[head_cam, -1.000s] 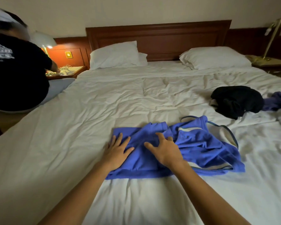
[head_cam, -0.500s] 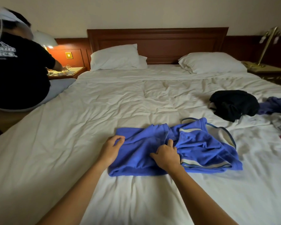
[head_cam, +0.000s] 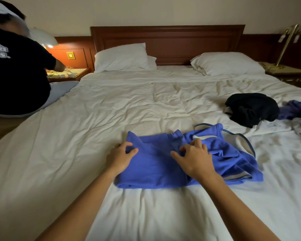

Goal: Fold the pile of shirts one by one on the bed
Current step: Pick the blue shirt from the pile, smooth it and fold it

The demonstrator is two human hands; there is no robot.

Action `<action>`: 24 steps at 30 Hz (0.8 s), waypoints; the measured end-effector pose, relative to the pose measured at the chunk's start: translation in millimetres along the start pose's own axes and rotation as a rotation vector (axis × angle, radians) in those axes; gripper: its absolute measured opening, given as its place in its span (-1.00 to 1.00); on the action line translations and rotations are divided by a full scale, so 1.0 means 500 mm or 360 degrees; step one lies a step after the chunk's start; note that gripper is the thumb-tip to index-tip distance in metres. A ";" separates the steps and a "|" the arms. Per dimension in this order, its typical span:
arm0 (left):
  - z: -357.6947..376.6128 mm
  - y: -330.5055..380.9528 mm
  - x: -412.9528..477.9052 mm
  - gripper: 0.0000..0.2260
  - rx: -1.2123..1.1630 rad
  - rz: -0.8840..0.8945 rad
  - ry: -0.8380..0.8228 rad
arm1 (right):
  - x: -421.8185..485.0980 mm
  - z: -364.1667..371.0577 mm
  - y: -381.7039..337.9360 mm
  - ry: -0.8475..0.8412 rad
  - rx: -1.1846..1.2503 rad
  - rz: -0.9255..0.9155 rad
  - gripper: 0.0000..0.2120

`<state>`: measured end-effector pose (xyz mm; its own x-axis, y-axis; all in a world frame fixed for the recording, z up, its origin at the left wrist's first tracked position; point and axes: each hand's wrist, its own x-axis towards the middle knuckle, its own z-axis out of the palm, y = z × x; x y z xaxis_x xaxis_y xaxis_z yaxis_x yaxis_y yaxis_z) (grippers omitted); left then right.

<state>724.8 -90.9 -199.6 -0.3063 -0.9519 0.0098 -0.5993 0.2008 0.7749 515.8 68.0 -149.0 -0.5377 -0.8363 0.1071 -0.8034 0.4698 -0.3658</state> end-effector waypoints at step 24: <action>0.025 0.023 0.207 -0.78 -0.0443 0.0236 0.0035 | 0.265 0.098 0.001 -0.0072 0.0899 0.0324 -0.76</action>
<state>676.9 -184.0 -197.5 -0.3572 -0.9224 0.1469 -0.3227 0.2695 0.9073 456.7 -56.2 -180.3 -0.6452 -0.7622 -0.0515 -0.4185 0.4091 -0.8109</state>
